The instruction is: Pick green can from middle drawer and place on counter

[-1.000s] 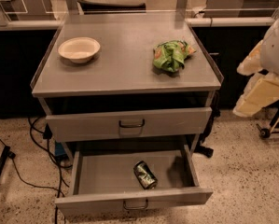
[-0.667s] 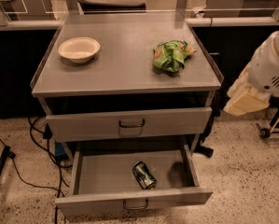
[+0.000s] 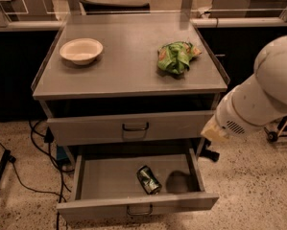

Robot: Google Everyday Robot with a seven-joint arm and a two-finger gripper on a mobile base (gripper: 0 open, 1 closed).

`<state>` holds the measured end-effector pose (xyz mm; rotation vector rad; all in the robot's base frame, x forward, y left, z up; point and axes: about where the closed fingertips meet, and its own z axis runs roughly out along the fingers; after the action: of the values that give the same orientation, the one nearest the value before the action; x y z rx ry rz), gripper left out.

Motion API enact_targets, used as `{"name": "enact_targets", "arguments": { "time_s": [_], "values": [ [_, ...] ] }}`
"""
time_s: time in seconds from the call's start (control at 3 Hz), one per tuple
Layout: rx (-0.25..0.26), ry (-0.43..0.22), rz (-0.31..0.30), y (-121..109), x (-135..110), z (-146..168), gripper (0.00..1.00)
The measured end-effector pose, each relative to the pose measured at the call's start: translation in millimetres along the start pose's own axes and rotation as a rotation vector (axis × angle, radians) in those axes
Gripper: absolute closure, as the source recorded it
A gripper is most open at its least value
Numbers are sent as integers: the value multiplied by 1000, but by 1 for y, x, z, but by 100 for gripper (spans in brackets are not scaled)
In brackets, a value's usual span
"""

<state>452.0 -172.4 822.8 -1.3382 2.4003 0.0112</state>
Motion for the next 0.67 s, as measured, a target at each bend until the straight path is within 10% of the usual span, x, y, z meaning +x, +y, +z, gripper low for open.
{"name": "enact_targets", "arguments": {
  "time_s": [0.67],
  "values": [
    [-132, -14, 15, 53, 6, 76, 100]
  ]
}}
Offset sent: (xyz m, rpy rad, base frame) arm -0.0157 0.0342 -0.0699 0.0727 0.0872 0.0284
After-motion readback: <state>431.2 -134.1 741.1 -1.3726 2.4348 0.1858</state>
